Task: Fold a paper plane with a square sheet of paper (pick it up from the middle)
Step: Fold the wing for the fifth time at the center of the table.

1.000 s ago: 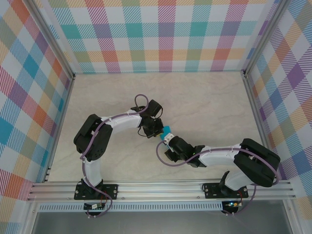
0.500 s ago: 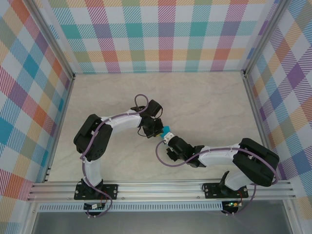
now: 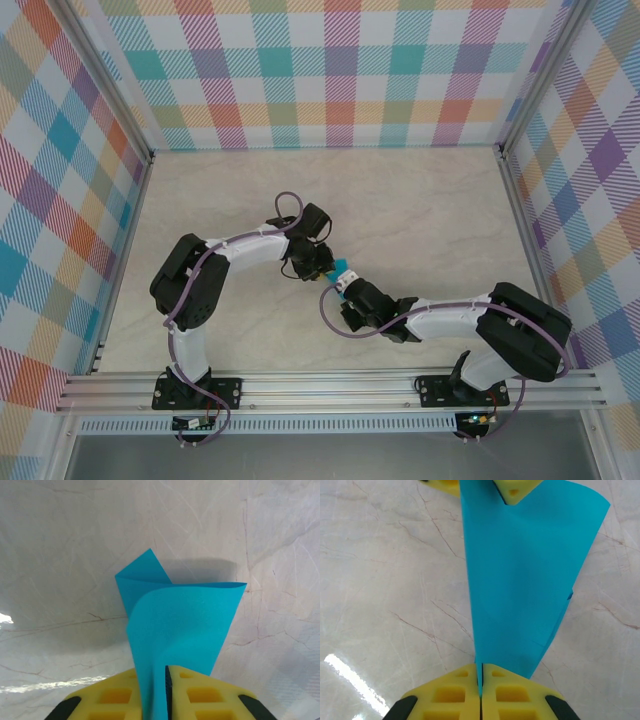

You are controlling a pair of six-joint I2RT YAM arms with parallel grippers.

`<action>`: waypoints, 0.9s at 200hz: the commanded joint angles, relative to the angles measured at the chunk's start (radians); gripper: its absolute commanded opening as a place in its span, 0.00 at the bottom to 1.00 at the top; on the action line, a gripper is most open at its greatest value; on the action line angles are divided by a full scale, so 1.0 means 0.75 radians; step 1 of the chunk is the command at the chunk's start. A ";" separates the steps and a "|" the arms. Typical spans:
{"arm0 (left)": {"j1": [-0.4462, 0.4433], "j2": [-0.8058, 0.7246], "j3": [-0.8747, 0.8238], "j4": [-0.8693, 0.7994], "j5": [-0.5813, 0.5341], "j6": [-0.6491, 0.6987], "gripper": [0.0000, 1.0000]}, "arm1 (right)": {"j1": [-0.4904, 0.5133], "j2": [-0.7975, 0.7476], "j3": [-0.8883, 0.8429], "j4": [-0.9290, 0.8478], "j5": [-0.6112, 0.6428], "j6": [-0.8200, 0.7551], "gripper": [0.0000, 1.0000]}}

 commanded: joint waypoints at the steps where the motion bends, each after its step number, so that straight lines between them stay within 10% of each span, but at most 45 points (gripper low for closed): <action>1: 0.019 -0.040 0.002 -0.036 0.018 0.024 0.07 | 0.006 0.007 0.024 0.009 -0.036 0.055 0.10; 70: 0.023 -0.031 -0.002 -0.049 0.005 0.021 0.00 | 0.006 -0.077 0.028 -0.039 -0.095 0.029 0.29; 180: 0.027 -0.042 -0.003 -0.049 0.011 0.025 0.03 | 0.006 -0.044 0.035 -0.052 -0.015 0.046 0.04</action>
